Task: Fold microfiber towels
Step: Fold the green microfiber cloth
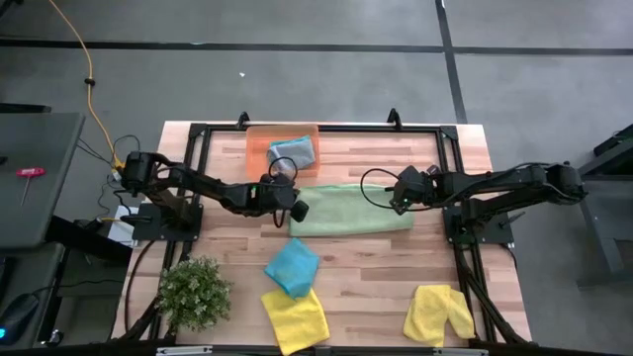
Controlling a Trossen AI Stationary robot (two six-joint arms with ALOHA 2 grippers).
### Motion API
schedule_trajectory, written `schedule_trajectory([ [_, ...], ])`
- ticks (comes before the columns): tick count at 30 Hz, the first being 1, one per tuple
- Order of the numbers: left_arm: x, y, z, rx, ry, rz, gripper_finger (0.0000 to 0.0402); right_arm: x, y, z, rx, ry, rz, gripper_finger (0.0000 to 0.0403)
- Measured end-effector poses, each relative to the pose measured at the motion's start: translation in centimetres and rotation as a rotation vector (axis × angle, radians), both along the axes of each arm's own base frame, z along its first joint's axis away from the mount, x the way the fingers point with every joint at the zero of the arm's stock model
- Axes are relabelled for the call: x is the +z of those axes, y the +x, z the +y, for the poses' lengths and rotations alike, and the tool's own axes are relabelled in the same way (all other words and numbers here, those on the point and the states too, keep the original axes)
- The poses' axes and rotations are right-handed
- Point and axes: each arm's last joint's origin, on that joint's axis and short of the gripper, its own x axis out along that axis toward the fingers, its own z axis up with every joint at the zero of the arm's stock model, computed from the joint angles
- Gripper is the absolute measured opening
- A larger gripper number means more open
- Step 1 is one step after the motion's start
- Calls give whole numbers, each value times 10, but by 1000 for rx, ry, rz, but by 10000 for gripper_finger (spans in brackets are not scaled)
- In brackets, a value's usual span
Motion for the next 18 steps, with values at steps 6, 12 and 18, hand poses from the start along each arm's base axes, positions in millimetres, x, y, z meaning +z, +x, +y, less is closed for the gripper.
schedule_trajectory([
  [6, -6, -7, -5, 31, -22, 73, 1, 0, 0, 0, -17, 5, -10, 194],
  [12, -8, -11, -4, 88, 14, 110, 1, 0, 0, 0, -22, 6, -12, 194],
  [18, -7, -10, -3, 85, 40, 112, 10, 0, 0, 0, -22, 6, -12, 194],
])
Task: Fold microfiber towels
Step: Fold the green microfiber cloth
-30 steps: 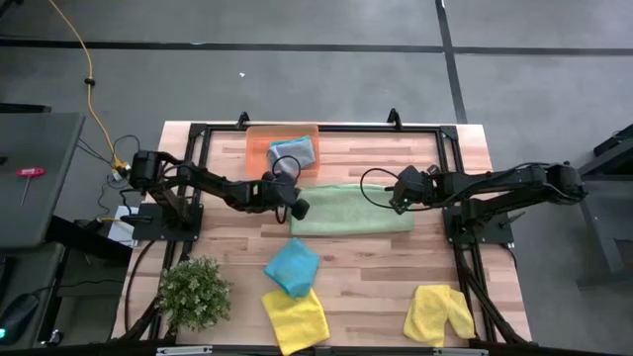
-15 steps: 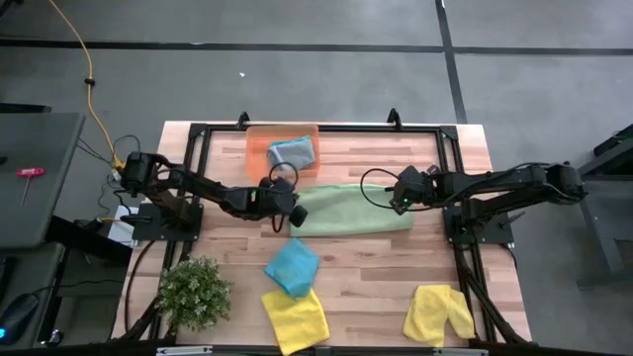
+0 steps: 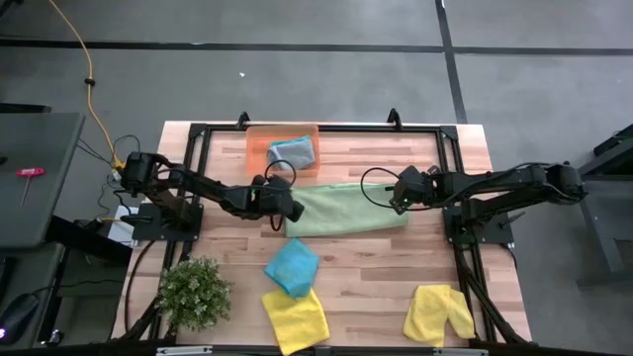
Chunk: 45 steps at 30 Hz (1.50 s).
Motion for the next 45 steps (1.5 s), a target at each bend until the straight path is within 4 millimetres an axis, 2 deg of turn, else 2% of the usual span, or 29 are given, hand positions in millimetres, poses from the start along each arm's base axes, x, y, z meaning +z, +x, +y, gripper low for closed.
schedule_trajectory([
  [8, -3, -4, -1, -8, -3, 63, 48, 0, 0, 0, 0, 0, 0, 194],
  [17, -7, -13, -1, 2, 31, 183, 120, 0, 0, 0, -5, -14, 1, 194],
  [21, -4, -8, 0, -28, 67, 152, 148, 0, 0, 0, 1, -16, 5, 194],
  [25, 4, 9, -10, -238, 91, 73, 162, -1, 2, -1, 159, -63, 77, 194],
  [29, 12, 23, -33, -534, 94, -3, 161, -10, 2, 1, 262, -36, 99, 194],
  [32, 13, 25, -53, -694, 81, -8, 157, -16, 1, 3, 296, 22, 83, 194],
  [35, 7, 20, -65, -741, 36, 53, 154, -17, 2, 3, 293, 40, 57, 194],
  [39, 0, 10, -68, -698, 7, 161, 151, -17, 4, 3, 282, 41, 25, 194],
  [41, -2, 8, -68, -686, -23, 172, 150, -16, 5, 3, 282, 40, 14, 194],
  [45, -3, 8, -73, -794, -165, 139, 147, -16, 5, 4, 286, 47, 5, 194],
])
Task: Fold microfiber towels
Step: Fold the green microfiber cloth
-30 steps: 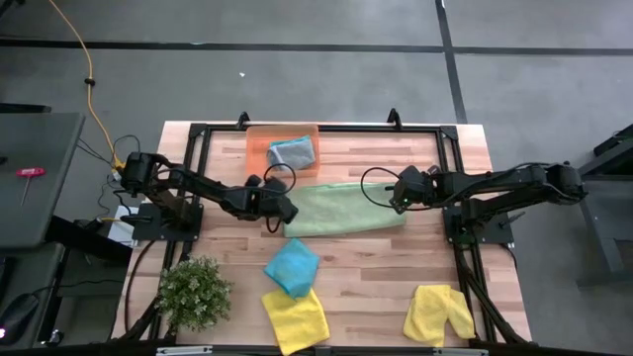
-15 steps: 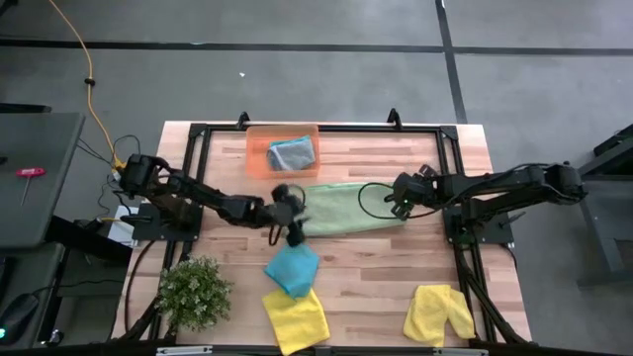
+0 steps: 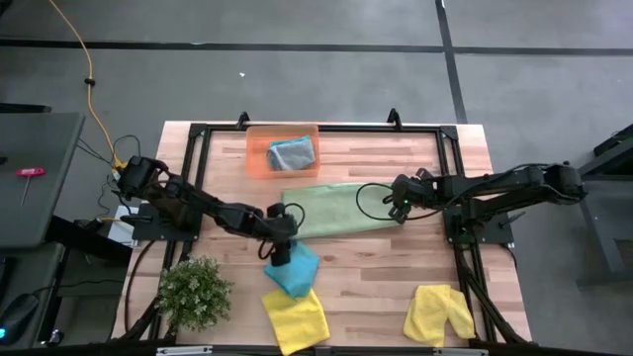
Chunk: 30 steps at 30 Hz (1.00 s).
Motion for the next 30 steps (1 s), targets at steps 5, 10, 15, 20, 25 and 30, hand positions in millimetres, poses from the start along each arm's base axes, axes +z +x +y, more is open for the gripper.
schedule_trajectory([
  [5, -1, 0, -2, -58, -28, 13, 145, 0, 0, 0, 2, 0, 0, 194],
  [10, 4, -1, 0, -64, 41, 0, 145, 0, 0, 0, 13, -7, 7, 194],
  [15, 3, -9, 5, -57, 180, 93, 145, 0, 0, -1, 6, -28, 9, 194],
  [20, 3, -18, 14, -50, 223, 187, 144, 0, 0, -1, 6, -29, 8, 194],
  [25, 2, -21, 22, -52, 210, 227, 143, 1, 0, -1, 6, -30, 3, 194],
  [30, 2, -23, 21, -85, 192, 244, 142, 1, 1, -1, 4, -29, 1, 194],
])
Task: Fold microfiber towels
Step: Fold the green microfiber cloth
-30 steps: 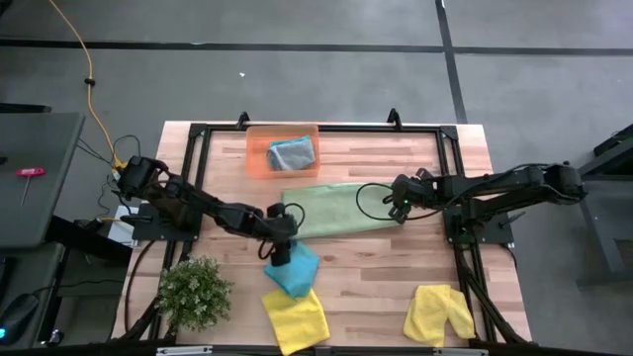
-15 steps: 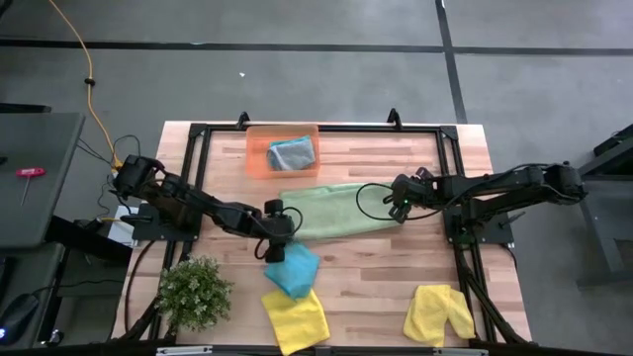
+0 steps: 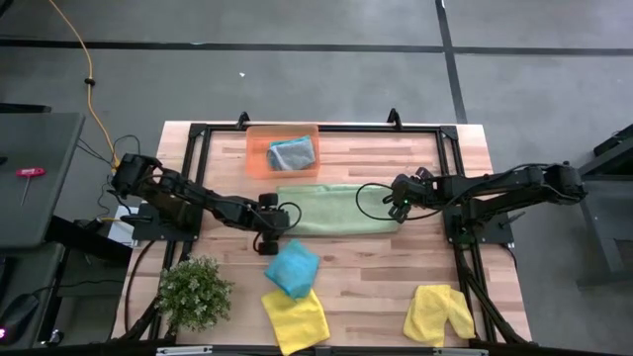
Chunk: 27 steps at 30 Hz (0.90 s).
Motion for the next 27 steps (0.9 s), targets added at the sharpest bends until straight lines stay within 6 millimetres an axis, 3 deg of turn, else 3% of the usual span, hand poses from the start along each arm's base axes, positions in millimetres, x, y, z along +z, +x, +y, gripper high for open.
schedule_trajectory([
  [8, 23, -2, -11, -48, -118, -61, 142, 0, 0, 0, 2, -2, -3, 194],
  [15, 48, -4, -6, 12, 97, -135, 142, 0, 1, 0, -7, 1, -13, 194],
  [19, 46, -4, 7, 34, 176, -101, 142, 0, 1, 0, -7, 1, -14, 194],
  [27, 15, 0, 46, 159, 158, 34, 142, 0, 1, 0, -7, 1, -15, 194],
])
